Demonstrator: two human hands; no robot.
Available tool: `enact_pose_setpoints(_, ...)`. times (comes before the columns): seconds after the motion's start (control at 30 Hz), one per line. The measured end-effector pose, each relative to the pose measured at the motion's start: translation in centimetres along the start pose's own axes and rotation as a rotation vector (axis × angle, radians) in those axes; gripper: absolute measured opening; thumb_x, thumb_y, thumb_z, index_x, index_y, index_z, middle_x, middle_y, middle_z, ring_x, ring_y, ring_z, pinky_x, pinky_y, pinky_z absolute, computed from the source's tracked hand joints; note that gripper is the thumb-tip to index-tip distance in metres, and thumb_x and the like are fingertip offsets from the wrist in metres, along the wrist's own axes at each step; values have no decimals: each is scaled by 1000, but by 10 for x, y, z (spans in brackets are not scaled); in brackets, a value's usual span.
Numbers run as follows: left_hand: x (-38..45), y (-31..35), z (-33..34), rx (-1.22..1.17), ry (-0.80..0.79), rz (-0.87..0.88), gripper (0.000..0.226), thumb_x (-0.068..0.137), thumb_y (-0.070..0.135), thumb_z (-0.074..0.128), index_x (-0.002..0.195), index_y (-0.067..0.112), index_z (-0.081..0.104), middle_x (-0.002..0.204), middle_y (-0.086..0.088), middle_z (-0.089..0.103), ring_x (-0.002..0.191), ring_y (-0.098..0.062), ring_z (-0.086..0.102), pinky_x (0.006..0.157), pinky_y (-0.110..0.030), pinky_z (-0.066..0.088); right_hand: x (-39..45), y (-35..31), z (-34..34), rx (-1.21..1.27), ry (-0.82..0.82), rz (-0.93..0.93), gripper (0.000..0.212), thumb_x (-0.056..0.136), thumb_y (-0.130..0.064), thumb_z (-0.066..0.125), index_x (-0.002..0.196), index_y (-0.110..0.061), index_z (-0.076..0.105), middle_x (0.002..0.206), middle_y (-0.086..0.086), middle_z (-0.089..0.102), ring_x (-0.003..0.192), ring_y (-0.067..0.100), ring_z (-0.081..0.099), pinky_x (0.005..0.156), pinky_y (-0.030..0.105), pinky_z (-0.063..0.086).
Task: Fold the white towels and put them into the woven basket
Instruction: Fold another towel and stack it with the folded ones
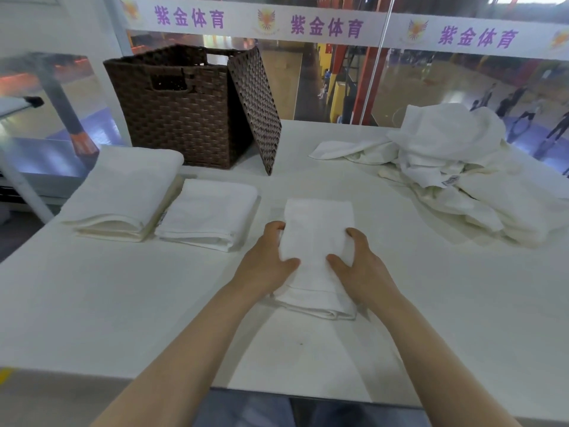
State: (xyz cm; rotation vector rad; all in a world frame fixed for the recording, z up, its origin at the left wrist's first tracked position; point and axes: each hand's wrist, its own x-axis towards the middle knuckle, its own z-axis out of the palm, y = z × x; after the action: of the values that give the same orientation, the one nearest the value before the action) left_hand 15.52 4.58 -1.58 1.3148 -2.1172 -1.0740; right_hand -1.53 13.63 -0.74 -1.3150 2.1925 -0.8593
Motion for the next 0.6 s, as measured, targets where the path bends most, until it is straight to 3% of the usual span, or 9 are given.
enact_pose_setpoints(0.27, 7, 5, -88, -49, 258, 36, 64, 87, 26, 69, 139, 34, 31, 121, 14, 46, 108, -11, 49, 85, -30, 41, 34, -91, 10, 32, 113, -321, 58, 95, -36, 56, 145, -27, 27, 136, 6, 52, 116, 26, 54, 83, 26, 35)
enact_pose_setpoints(0.37, 9, 10, -135, -40, 376, 49, 64, 86, 24, 70, 138, 33, 33, 117, 12, 47, 104, -16, 51, 87, -35, 47, 49, -139, 14, 105, 110, -418, 57, 96, -34, 55, 145, -25, 27, 140, 4, 49, 120, 23, 51, 84, 25, 34)
enact_pose_setpoints(0.5, 11, 4, -193, -9, 479, 0, 62, 85, 26, 71, 134, 37, 34, 113, 8, 47, 99, -23, 52, 87, -49, 53, 65, -193, 36, 261, 57, -483, 56, 97, -33, 55, 146, -23, 27, 139, 4, 48, 116, 21, 50, 84, 25, 35)
enact_pose_setpoints(0.6, 21, -8, -216, 5, 484, -68, 63, 86, 26, 70, 136, 37, 33, 118, 6, 46, 103, -25, 50, 79, -42, 52, 76, -205, 63, 384, -21, -440, 55, 98, -30, 54, 145, -21, 28, 134, 1, 49, 105, 13, 46, 81, 20, 35)
